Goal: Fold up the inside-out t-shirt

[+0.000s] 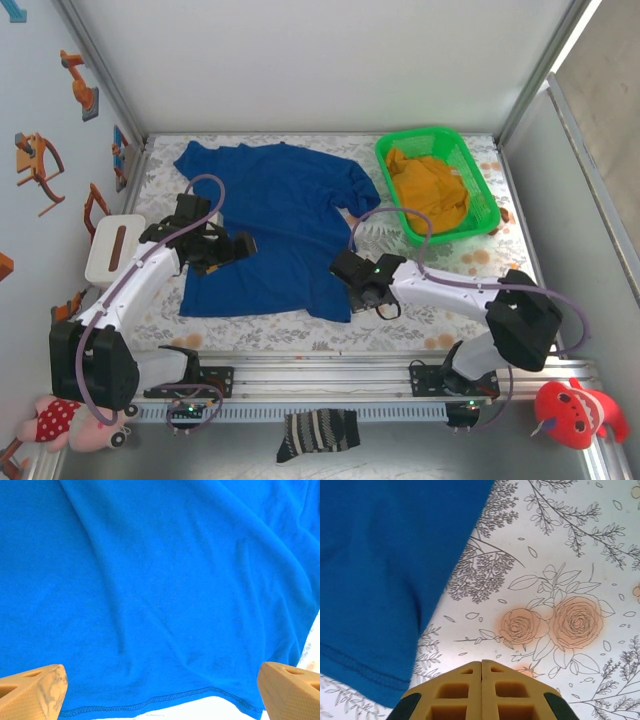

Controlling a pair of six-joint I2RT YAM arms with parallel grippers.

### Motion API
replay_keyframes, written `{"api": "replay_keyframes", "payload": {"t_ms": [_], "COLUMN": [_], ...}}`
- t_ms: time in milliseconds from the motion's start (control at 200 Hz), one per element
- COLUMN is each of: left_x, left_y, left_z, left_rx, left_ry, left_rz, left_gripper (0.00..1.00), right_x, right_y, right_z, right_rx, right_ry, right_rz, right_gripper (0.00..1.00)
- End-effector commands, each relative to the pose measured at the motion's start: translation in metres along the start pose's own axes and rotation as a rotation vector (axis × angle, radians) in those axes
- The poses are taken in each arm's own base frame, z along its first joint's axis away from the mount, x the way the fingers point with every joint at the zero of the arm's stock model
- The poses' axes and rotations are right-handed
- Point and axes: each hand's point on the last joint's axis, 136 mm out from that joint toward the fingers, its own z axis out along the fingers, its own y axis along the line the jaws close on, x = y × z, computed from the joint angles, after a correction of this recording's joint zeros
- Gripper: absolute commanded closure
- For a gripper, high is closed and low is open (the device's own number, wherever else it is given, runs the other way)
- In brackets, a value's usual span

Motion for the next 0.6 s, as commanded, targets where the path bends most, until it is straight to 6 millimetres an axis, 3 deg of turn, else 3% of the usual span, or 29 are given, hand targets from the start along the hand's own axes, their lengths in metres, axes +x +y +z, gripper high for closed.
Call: {"api": "replay_keyframes", "payload": {"t_ms": [0, 40, 95, 411, 481, 561, 596], "left_x": [-0.003, -0.003, -0.003, -0.003, -0.003, -0.004, -0.004], "left_y": [-0.006, -0.006, -0.006, -0.007, -0.007, -0.009, -0.009], "left_z": [-0.002, -0.002, -0.002, -0.001, 0.001, 0.001, 0.002], "left_rx": [0.010, 0.012, 0.012, 0.009, 0.011, 0.015, 0.014], "left_ry": [0.000, -0.001, 0.001, 0.001, 0.005, 0.004, 0.006], "left_rz": [0.016, 0.016, 0.015, 0.014, 0.013, 0.011, 0.010], "left_gripper": [0.03, 0.03, 0.03, 0.03, 0.03, 0.03, 0.03], "right_x": [0.002, 0.002, 0.002, 0.018, 0.024, 0.026, 0.025], "right_y": [0.017, 0.024, 0.031, 0.048, 0.047, 0.041, 0.035], "right_z": [0.001, 0.003, 0.009, 0.042, 0.047, 0.048, 0.045], "right_rx": [-0.088, -0.116, -0.141, -0.192, -0.192, -0.176, -0.154], "right_ry": [0.023, 0.030, 0.035, 0.111, 0.127, 0.130, 0.124], "right_rz": [-0.006, 0.002, 0.015, 0.054, 0.055, 0.045, 0.042], "right_gripper": [0.76, 0.66, 0.62, 0.61, 0.69, 0.98, 1.00]}}
